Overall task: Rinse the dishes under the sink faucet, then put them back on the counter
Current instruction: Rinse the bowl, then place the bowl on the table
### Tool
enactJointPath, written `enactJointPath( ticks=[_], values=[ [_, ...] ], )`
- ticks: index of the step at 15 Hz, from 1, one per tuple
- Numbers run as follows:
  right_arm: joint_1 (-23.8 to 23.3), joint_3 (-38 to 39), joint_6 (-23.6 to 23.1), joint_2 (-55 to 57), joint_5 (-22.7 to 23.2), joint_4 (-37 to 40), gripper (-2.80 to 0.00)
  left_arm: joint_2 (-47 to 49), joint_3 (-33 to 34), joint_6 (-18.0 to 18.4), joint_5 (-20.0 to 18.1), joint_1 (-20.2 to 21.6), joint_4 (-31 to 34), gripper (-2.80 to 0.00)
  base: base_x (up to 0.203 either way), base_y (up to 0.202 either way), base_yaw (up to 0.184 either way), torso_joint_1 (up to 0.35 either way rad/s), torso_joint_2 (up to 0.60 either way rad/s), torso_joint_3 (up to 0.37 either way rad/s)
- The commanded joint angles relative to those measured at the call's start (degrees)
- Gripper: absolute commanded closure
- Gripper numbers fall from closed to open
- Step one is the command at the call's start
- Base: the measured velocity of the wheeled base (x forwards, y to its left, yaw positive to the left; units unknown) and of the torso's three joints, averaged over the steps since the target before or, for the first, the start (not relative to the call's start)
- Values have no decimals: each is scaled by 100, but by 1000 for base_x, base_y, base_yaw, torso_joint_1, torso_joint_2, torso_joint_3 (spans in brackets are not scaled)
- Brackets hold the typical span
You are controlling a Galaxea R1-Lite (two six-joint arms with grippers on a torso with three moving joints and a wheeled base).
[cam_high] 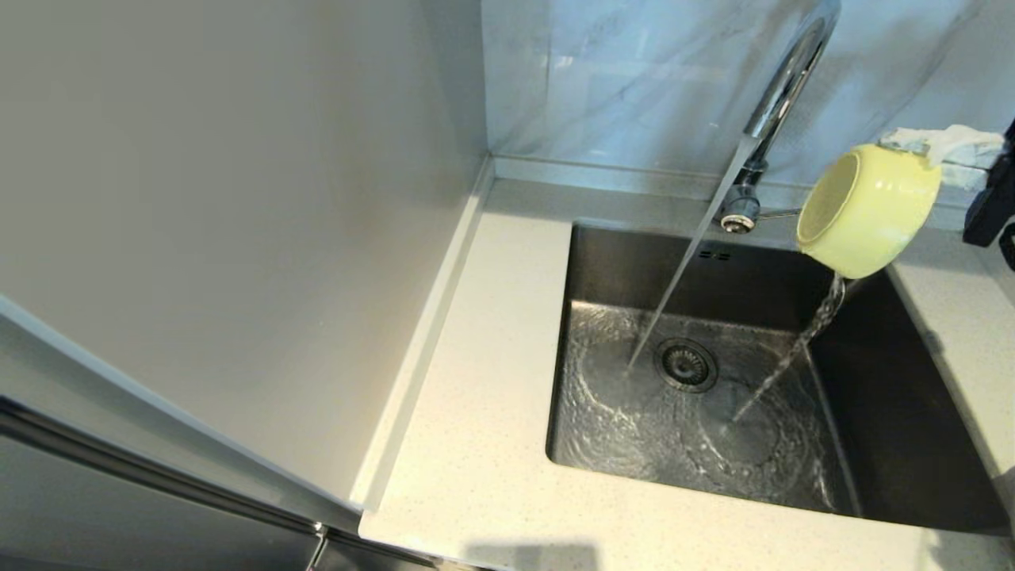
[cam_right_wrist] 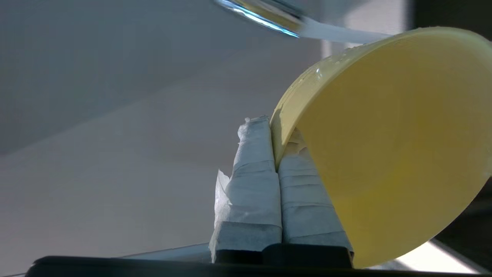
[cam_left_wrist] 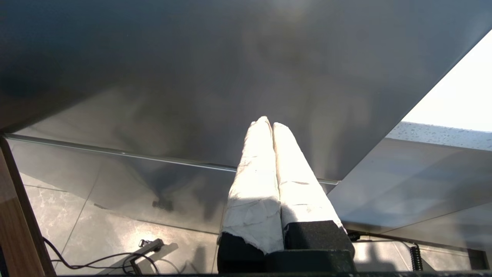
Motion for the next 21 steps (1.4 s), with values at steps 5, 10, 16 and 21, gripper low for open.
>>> enactJointPath(
  ticks=[5, 10, 16, 21],
  values=[
    [-269, 796, 1634, 576, -335, -1730, 0, 0, 0, 0, 3, 0, -3, 0, 0, 0, 0, 0, 0, 0],
    [-328, 1281, 1408, 465, -568, -2383, 0, 0, 0, 0, 3, 0, -3, 0, 0, 0, 0, 0, 0, 0],
    [-706, -430, 1284, -234, -543, -1375, 0, 0, 0, 0, -5, 0, -3, 0, 0, 0, 0, 0, 0, 0],
    [-734, 870, 901, 198, -767, -536, 0, 0, 0, 0, 3, 0, -3, 0, 0, 0, 0, 0, 0, 0]
  ],
)
